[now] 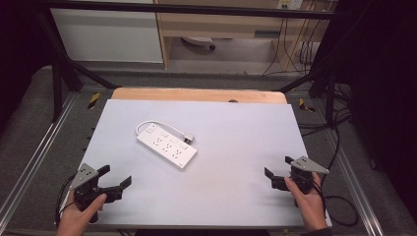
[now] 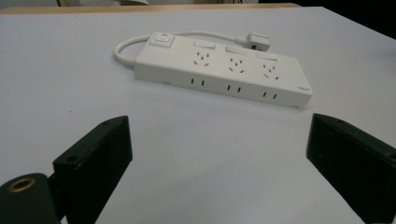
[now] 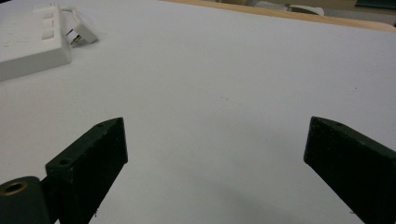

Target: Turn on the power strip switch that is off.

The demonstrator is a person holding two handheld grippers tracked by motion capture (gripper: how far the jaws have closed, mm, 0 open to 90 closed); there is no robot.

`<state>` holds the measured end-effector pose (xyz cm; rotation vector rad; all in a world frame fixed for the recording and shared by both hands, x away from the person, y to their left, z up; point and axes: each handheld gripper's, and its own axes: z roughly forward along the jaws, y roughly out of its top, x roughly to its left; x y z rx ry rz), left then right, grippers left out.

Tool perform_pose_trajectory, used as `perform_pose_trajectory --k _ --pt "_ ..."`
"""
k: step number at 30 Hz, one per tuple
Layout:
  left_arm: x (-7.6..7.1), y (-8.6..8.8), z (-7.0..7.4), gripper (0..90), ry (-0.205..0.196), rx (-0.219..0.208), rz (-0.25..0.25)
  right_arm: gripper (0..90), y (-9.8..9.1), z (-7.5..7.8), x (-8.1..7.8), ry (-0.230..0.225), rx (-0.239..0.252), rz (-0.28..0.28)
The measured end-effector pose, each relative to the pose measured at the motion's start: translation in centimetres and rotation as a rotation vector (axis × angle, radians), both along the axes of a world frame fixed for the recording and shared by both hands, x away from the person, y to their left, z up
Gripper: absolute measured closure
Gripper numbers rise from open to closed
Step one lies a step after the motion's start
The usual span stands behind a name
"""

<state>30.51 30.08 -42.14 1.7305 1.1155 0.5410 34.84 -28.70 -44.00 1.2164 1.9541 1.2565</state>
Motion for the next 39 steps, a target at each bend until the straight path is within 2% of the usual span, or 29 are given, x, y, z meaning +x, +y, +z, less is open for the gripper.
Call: perform_pose_trajectory --k 6,11,17,27,35,39 --pt "1.0 -0.8 0.4 7.9 0.007 -0.018 -0.016 6.1 0.5 -0.1 0.0 0.002 -0.017 0.027" --pt "2.0 -1.7 1.6 8.3 -0.007 -0.022 -0.041 4.9 0.7 -0.1 0.0 -0.001 -0.021 0.036" --pt "2.9 -2.3 2.4 7.5 -0.023 -0.017 -0.059 6.9 1.0 -0.1 0.0 0.005 -0.019 0.056" --pt "4.8 -3.7 3.3 5.4 -0.040 -0.022 -0.085 4.1 1.3 -0.1 0.0 0.000 -0.028 0.058" --pt "6.1 -4.3 3.9 5.5 -0.042 -0.033 -0.081 3.9 1.3 -0.1 0.0 0.004 -0.023 0.053" --pt "6.7 -4.8 4.1 5.6 -0.044 -0.019 -0.086 4.4 1.3 0.0 0.0 0.007 -0.020 0.053"
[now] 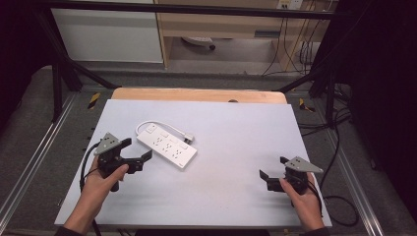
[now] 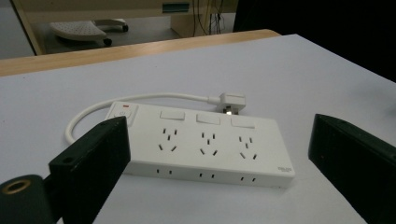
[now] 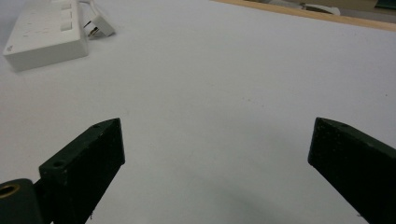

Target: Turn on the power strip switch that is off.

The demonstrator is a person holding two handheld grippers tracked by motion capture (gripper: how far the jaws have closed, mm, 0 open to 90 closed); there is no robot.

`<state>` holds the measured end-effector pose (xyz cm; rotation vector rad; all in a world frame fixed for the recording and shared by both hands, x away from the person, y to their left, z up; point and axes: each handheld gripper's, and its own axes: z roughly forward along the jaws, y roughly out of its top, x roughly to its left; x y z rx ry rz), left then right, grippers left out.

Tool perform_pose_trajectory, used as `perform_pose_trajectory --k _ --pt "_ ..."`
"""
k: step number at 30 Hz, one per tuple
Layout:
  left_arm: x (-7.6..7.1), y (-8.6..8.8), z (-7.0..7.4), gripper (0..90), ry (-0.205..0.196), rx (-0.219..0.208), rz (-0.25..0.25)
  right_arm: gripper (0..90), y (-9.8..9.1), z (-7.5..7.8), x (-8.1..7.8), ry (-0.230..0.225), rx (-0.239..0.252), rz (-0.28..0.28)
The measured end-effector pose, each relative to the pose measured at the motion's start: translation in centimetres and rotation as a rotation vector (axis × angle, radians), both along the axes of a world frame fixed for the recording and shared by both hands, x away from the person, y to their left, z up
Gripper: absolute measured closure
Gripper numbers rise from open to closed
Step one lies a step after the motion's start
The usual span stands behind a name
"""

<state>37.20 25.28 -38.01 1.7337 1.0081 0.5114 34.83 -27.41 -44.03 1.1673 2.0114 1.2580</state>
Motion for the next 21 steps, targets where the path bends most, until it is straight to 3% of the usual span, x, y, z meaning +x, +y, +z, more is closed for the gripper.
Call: perform_pose_trajectory --k 13,21 --pt "2.2 -2.2 0.2 5.8 -0.003 0.041 -0.027 3.9 0.0 0.1 0.0 -0.010 -0.006 -0.006" --pt "3.5 -2.9 0.4 6.0 0.005 0.024 -0.016 5.0 0.0 0.1 0.0 -0.005 0.001 0.000"
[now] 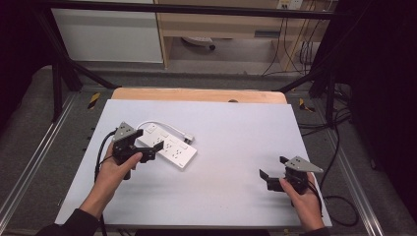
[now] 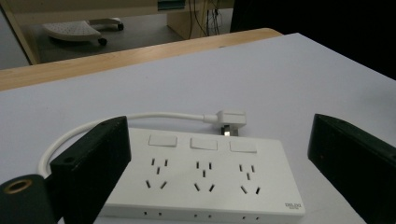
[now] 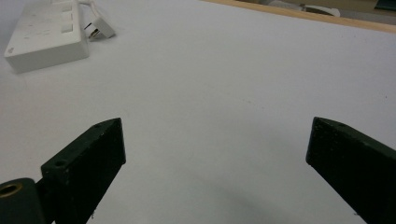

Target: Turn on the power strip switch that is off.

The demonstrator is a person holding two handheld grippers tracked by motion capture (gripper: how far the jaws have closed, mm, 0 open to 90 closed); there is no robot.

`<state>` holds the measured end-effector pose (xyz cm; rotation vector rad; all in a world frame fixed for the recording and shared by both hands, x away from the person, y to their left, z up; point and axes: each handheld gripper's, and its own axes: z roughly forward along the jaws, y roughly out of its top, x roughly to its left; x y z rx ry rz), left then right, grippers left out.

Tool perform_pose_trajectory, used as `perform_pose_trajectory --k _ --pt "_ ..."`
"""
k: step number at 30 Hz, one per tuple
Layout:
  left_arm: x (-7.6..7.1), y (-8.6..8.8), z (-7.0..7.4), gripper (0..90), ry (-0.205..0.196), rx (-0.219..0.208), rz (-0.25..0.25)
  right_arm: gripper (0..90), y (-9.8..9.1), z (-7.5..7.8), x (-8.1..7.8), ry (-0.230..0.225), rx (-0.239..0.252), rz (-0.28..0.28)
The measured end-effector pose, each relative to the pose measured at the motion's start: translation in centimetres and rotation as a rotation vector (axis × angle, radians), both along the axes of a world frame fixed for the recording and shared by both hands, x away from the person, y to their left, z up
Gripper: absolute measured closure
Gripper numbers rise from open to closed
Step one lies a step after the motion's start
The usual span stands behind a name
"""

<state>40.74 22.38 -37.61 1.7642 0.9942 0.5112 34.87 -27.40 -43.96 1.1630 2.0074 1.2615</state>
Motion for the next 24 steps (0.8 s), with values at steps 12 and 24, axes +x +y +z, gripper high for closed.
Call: perform_pose_trajectory --k 12,24 --pt "1.5 -0.4 0.2 6.4 -0.001 0.006 0.012 3.8 0.0 0.0 0.1 0.002 -0.004 -0.002" --pt "3.4 -1.0 -0.7 7.0 -0.001 0.024 0.036 3.7 0.0 -0.1 0.1 0.010 -0.007 -0.005"
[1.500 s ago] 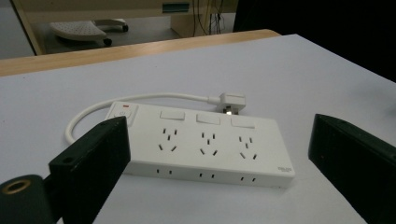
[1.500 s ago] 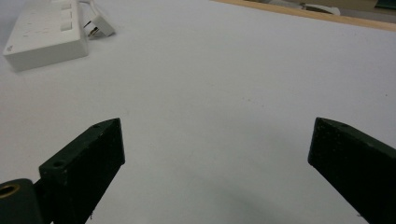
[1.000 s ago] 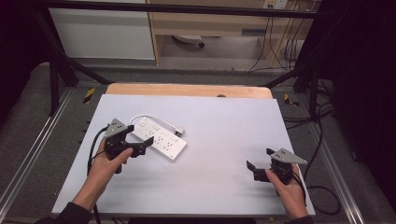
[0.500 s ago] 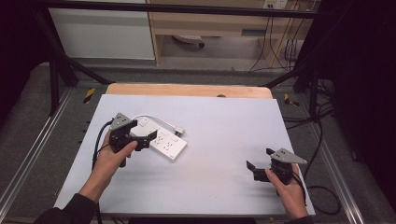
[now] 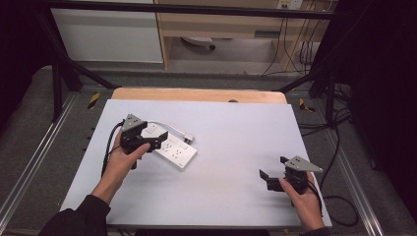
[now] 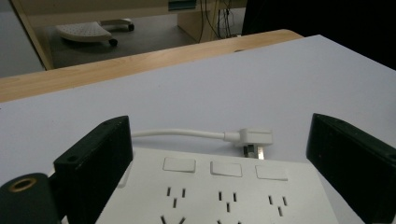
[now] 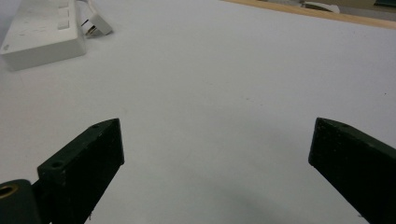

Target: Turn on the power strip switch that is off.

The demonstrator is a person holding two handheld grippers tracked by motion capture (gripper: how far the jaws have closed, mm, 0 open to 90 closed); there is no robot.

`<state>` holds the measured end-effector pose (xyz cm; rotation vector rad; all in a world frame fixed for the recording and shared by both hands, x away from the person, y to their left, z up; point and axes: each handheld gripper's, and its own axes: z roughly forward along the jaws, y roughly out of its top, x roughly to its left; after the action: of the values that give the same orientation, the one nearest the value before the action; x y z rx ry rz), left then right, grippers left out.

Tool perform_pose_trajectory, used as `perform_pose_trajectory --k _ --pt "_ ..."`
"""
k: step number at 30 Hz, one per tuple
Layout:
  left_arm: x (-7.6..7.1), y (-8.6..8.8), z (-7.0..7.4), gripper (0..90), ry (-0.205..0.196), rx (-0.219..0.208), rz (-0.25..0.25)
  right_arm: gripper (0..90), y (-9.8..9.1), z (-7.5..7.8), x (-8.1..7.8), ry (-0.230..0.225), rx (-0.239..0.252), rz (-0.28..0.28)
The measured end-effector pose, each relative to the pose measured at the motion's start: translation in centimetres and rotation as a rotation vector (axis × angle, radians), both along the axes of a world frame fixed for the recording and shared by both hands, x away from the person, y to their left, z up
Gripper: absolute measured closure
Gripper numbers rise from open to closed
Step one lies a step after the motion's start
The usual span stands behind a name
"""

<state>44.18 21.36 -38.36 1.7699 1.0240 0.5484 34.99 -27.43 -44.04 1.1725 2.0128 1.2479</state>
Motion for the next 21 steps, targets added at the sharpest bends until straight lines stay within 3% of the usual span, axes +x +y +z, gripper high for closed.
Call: perform_pose_trajectory --k 21 --pt "1.2 -1.1 -1.3 8.8 0.042 0.026 -0.004 3.2 -0.2 0.0 0.0 -0.001 0.004 -0.011"
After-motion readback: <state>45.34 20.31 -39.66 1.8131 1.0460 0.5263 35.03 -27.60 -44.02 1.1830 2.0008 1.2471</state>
